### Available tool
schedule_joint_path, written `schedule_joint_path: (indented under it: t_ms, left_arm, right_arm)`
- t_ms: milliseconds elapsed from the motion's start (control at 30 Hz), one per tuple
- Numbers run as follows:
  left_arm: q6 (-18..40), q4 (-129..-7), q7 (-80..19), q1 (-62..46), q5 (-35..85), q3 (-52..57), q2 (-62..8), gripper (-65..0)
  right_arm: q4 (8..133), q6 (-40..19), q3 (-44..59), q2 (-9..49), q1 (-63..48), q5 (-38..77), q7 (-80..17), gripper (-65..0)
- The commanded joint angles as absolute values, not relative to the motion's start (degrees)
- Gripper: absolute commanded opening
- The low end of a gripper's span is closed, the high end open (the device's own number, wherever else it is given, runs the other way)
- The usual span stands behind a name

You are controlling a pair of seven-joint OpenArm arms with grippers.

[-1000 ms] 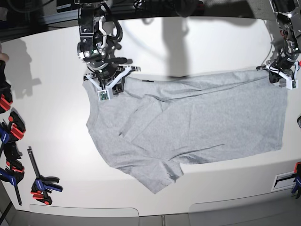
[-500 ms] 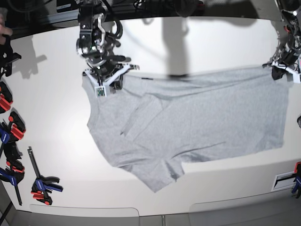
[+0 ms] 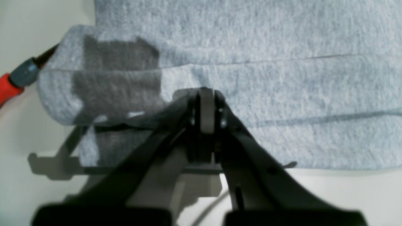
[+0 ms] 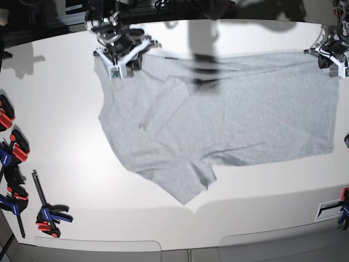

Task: Fold the T-shirt properly
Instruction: 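Drag the held edge toward the robot base with both grippers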

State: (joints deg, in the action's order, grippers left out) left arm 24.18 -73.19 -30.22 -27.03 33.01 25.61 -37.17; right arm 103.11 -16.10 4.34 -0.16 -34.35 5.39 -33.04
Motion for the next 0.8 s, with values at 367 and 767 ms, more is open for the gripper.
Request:
schedule_joint_path:
  t_ms: [367, 767]
  left_arm:
    - [23.7, -73.2, -35.0, -33.4, 34.2, 25.9, -37.9, -65.0]
    - [23.7, -73.2, -38.2, -35.1, 36.3, 25.9, -37.8, -65.0]
  right_arm:
    - [109.0, -15.4, 7.1, 0.0, -44.8, 3.2, -36.5, -65.0]
    - [109.0, -15.4, 13.4, 0.0, -44.6, 3.6, -34.7, -65.0]
